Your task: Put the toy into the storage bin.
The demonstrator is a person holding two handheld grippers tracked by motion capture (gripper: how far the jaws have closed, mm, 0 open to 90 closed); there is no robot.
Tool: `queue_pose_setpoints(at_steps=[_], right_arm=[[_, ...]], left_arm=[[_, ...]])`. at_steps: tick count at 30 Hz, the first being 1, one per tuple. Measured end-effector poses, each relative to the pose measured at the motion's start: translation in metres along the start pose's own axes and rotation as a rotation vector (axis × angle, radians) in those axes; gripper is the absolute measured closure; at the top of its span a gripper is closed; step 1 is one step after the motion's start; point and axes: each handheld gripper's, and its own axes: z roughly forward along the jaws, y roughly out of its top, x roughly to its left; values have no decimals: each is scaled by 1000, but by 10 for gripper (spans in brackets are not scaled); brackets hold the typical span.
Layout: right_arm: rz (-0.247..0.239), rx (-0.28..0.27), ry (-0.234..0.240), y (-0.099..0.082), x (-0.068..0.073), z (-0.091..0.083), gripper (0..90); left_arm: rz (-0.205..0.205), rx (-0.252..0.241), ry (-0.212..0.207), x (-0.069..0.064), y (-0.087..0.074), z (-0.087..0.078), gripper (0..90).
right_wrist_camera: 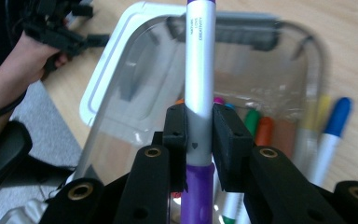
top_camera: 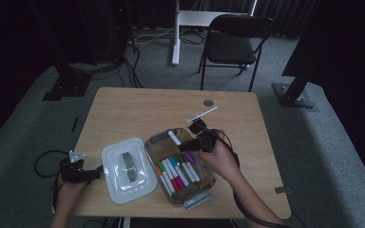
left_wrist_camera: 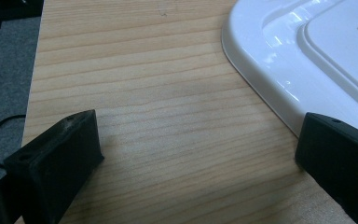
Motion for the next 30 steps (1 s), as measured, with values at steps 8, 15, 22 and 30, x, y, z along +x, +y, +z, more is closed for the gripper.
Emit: queue_pose_setpoints(at_steps=[8, 15, 22, 30], right_arm=[[-15, 79, 51, -5, 21, 35, 764], [-33, 161, 53, -8, 32, 63, 764], [-44, 226, 48, -12, 34, 83, 764], [-54, 320, 43, -14, 36, 103, 762]], left_arm=[[-4, -1, -1, 0, 0, 0, 5], [-2, -2, 1, 0, 0, 0, 5], [-2, -3, 1, 0, 0, 0, 5], [-2, -3, 1, 0, 0, 0, 5]])
